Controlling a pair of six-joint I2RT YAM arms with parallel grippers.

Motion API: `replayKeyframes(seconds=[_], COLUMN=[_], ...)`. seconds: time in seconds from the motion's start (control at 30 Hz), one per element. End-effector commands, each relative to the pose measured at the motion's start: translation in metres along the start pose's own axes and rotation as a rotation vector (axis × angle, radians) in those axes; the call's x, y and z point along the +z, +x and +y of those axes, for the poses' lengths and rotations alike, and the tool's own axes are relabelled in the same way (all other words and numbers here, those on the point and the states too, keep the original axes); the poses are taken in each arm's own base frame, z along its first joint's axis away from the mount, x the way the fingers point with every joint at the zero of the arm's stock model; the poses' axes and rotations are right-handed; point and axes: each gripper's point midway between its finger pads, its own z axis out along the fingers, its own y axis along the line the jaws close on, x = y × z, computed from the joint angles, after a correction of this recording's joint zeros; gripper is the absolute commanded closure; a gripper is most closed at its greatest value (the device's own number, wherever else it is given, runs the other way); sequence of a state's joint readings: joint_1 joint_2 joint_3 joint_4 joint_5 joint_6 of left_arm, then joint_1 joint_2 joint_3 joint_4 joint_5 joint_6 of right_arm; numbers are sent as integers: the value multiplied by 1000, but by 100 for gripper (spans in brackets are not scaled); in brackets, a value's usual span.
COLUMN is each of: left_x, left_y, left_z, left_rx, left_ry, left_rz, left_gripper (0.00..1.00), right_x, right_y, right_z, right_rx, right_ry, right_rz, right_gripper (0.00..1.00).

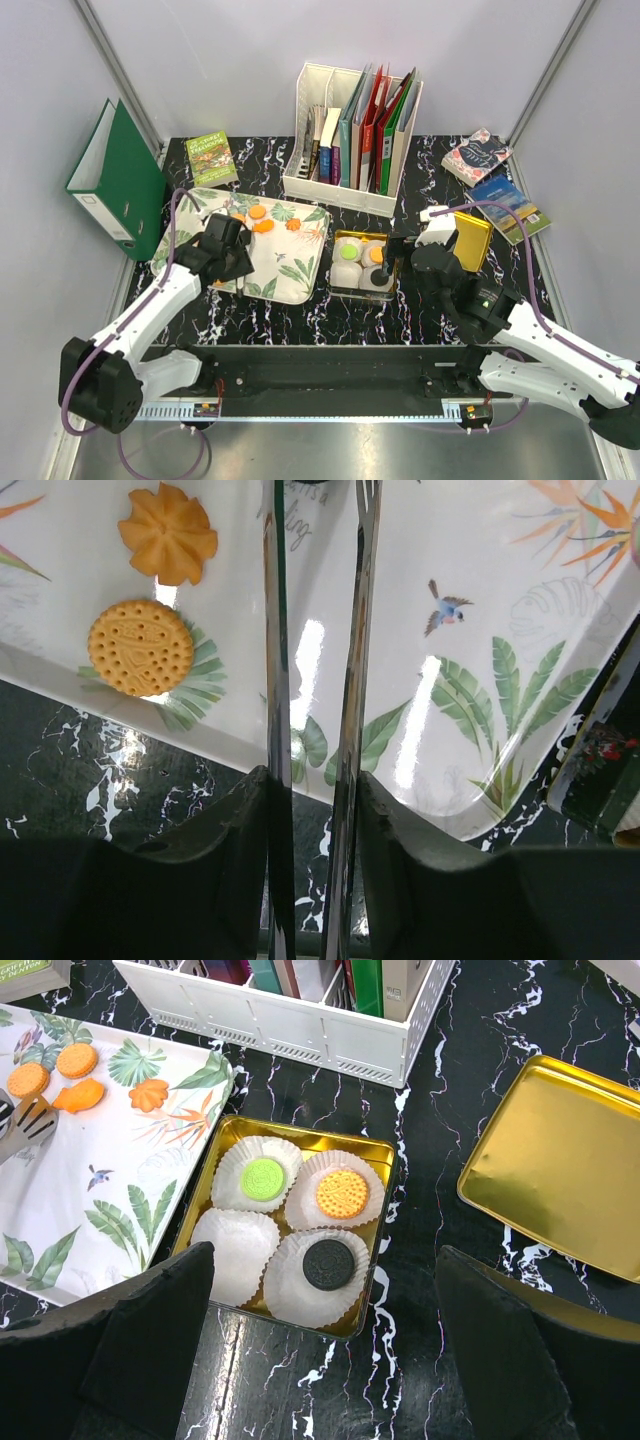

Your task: Pack the cookies

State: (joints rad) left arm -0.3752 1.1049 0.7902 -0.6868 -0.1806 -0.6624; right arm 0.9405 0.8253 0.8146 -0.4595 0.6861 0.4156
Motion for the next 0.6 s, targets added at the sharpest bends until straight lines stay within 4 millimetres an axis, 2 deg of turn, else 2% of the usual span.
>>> replayKeyframes(seconds=[0.0,0.3,0.5,0.57], left_x=[-22,-67,-92,-102], left_y=[-22,-41,-36,-29], left_z=[-19,-36,-58,-73], left_rx=[-9,-30,-22,-1], left_ry=[100,229,347,395], left_rz=[-71,-147,-154,-148], left_gripper=[65,71,76,77], right_x=[-1,-1,1,1], right_y=[-14,-15,-16,-17], right_z=[8,10,13,13], right_rx=[31,37,36,35], right_ry=[-30,-31,-32,-32], right_rz=[-34,-34,-32,-32], right_gripper=[0,0,0,0])
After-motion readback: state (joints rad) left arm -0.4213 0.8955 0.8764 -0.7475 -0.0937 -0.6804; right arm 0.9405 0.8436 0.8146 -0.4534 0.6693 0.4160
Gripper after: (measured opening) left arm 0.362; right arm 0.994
